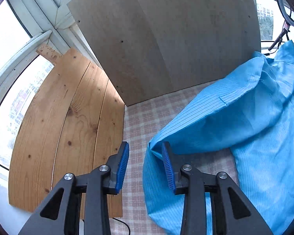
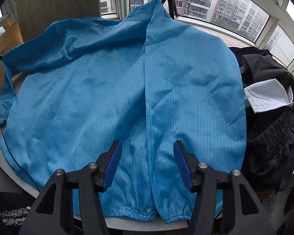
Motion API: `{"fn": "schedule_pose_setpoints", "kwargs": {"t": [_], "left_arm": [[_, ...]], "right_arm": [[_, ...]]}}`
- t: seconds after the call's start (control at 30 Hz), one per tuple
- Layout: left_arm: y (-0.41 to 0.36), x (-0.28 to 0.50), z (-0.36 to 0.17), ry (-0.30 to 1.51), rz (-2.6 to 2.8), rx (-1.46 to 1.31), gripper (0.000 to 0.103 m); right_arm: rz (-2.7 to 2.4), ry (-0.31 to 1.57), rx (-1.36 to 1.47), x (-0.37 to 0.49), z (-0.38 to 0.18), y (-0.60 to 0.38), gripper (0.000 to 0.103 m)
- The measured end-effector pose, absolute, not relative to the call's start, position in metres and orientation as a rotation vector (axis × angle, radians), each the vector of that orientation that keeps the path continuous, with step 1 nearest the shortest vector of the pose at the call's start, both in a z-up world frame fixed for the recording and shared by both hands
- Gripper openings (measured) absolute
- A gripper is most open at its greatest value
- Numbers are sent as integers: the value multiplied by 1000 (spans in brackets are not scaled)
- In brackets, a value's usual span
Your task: Fold clothes
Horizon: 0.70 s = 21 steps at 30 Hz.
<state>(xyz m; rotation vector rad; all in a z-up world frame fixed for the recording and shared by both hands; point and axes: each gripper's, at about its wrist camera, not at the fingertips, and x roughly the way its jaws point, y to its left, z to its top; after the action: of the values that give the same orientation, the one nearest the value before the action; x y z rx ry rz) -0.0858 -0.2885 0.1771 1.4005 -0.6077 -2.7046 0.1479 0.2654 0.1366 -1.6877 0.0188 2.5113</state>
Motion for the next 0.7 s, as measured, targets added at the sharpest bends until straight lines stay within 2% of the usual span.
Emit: {"fn": "schedule_pose_setpoints", "kwargs": {"t": [0.13,0.2,0.23,0.27,0.3,0.47,0.57,0.7], "left_arm": [[-289,-44,179,-599,-2742,1433,35],[-291,-24,180,-590,-2755,1438,35],[-293,-15,180,-578,-2760,1444,35],[-295,-6,179,-562,-2759,1450,35],[-296,3,178,-553,-2758,1451,35],[-281,55,169,-575,-2744,1492,35],[-266,81,158,-509,-2760,1566,35],[-229,113,131,-429,-2785,1691,35]], "right_arm": [[2325,-291,-1730,137,86,255,54],[2243,-319,-1760,134,71,267,52],[2235,-279,-1774,133,70,276,45],[2252,-208,-1794,132,72,285,11],[2277,-134,-1802,131,80,294,1],[2447,-206,-1573,136,173,325,1],[2488,-147,-1531,134,217,361,1],[2478,172,-1512,132,226,433,1]]}}
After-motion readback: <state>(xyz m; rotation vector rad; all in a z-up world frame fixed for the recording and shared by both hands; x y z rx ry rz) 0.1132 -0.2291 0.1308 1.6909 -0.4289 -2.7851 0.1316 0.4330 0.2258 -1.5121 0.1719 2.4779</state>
